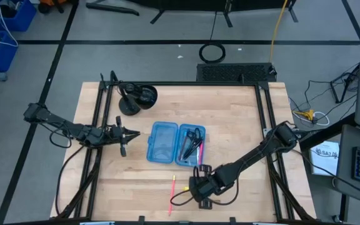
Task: Pick & place school supplies into a supply box
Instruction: Put the yellow pen into the blue box
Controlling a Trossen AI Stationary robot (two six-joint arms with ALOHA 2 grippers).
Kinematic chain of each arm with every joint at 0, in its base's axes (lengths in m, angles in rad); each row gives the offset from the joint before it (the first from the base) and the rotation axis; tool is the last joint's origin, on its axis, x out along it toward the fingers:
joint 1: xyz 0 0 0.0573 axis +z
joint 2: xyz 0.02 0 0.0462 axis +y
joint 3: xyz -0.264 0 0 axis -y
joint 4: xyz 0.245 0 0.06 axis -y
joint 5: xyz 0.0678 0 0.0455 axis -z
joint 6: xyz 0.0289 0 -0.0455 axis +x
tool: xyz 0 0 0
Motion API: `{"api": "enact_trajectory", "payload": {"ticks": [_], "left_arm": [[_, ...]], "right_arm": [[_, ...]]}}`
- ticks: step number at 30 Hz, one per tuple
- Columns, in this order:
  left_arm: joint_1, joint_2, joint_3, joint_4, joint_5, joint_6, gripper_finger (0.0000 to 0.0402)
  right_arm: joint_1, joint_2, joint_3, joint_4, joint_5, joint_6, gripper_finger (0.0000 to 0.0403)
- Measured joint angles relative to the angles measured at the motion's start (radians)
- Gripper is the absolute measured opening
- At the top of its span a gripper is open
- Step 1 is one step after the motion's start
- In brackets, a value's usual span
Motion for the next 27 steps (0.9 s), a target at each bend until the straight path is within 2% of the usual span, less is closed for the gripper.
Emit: {"api": "enact_trajectory", "payload": {"ticks": [4,14,27], "left_arm": [[0.000,0.000,0.000,0.000,0.000,-0.001,0.0037],[0.000,0.000,0.000,0.000,0.000,-0.003,0.0037],[0.000,0.000,0.000,-0.003,0.000,-0.003,0.0037]], "right_arm": [[-0.028,-0.038,0.002,-0.001,0.036,0.059,0.0017],[-0.113,-0.154,0.004,-0.013,0.121,0.087,0.0017],[-0.218,-0.258,0.004,-0.011,0.123,0.134,0.0025]]}}
